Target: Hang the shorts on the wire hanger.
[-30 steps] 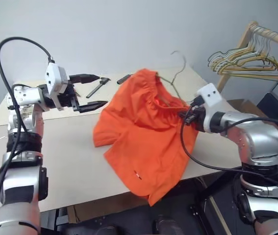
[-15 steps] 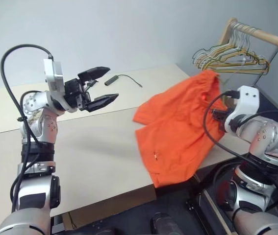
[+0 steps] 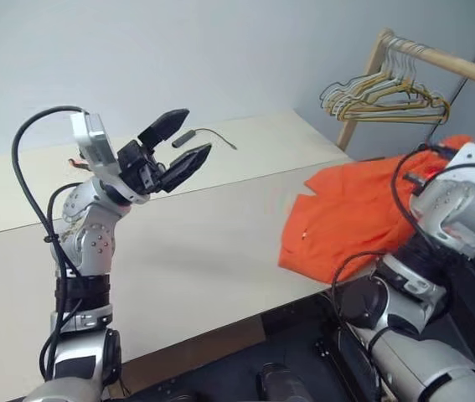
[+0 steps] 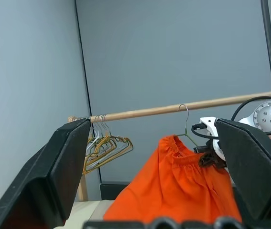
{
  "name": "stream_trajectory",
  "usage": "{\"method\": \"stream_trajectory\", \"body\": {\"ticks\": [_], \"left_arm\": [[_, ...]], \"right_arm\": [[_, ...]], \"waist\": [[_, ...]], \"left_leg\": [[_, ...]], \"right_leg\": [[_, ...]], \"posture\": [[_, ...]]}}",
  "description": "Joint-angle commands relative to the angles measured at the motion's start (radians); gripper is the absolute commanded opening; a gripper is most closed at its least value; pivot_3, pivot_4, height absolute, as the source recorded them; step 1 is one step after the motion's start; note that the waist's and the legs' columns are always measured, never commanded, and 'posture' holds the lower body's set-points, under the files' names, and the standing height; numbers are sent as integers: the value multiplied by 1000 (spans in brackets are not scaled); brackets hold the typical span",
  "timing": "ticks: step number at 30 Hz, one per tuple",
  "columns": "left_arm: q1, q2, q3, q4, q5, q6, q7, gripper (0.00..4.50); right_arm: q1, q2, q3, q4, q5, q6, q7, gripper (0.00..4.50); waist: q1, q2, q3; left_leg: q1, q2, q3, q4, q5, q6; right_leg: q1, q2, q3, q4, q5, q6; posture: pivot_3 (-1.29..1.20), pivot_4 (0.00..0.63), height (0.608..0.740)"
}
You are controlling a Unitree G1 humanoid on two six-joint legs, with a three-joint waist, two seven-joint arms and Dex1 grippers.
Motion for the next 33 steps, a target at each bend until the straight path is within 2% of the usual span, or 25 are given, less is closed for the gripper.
{"method": "stream_trajectory", "body": {"ticks": [1,5,13,18,21,28,33], "left_arm": [[7,13,20,-69,-30,11,32,4500],[16,16,-4,-76,-8,11,41,4500],[26,13,-47,-83,25,-5,36,4500],[32,10,-44,-83,15,-14,26,4500],[31,5,-42,-87,7,-14,26,4500],[47,4,-54,-99,11,-16,13,4500],[48,3,-50,-103,4,-19,9,4500]], "right_arm": [[-79,-35,-7,47,11,-120,-57,53],[-152,-89,-43,190,51,-224,-92,53],[-246,-276,-120,493,168,-350,-120,53],[-278,-405,-134,725,240,-428,-119,53],[-301,-467,-156,851,294,-476,-134,53],[-318,-540,-169,1048,388,-538,-180,53],[-310,-547,-130,1099,420,-544,-205,53]], "waist": [[-3,0,0],[-5,0,0],[-4,2,1],[-5,4,2],[-6,4,2],[-5,6,4],[-5,6,4]], "left_leg": [[0,0,0,0,0,0],[2,0,0,0,0,0],[5,-1,-1,-3,0,1],[15,-1,0,-13,0,1],[15,-3,0,-18,1,3],[14,-5,3,-20,1,3],[14,-8,4,-19,1,4]], "right_leg": [[0,0,0,0,0,0],[2,0,0,-1,0,0],[7,0,-1,-5,0,0],[17,1,1,-14,0,0],[16,2,5,-17,0,1],[16,2,11,-20,0,3],[16,2,19,-20,0,8]], "posture": [[-153,0,740],[-146,0,740],[-145,0,740],[-144,0,740],[-142,0,740],[-138,0,740],[-131,0,740]]}}
